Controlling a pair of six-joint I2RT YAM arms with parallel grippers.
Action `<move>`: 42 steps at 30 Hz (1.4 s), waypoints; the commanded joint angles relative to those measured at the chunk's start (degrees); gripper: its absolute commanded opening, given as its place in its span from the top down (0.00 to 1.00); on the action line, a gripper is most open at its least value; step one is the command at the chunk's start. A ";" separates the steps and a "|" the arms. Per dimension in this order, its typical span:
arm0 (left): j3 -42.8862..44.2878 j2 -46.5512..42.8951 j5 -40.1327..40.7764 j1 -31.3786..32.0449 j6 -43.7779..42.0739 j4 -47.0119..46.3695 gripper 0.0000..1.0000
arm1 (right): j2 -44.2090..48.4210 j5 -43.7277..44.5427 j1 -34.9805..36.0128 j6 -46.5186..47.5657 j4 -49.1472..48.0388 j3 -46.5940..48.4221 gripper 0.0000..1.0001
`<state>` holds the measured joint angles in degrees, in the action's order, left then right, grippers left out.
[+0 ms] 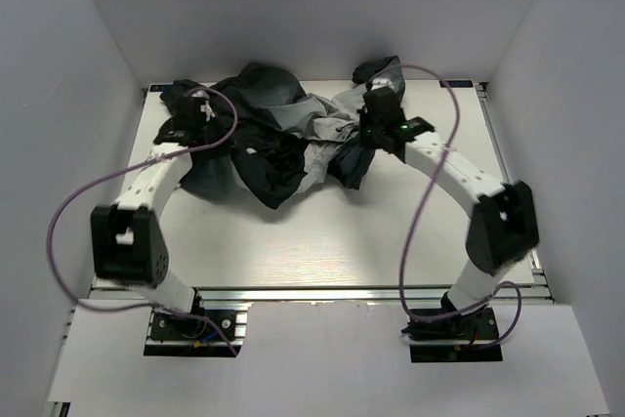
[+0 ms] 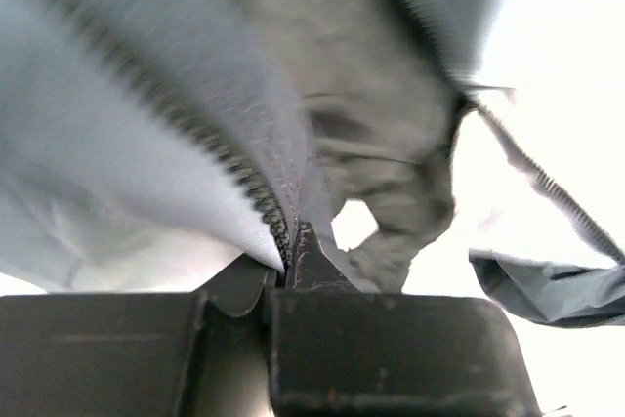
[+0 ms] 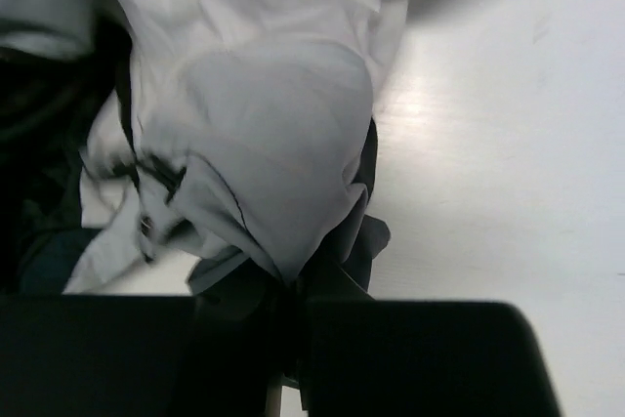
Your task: Zip up the jacket
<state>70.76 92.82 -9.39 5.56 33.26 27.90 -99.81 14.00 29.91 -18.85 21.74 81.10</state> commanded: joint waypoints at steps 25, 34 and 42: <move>-10.47 -37.80 2.70 0.33 -5.48 17.63 0.02 | 30.28 11.16 -21.56 -5.06 33.11 -4.20 0.11; -5.64 -24.71 13.60 0.33 1.54 20.08 0.02 | 35.82 -1.79 -7.19 0.75 29.51 -9.01 0.11; -16.08 -29.88 15.63 0.33 7.17 27.98 0.02 | 21.96 -1.09 27.69 0.21 15.98 -12.12 0.11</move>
<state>58.00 67.11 4.47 5.85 37.41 49.93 -73.58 12.78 49.06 -20.34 44.69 67.92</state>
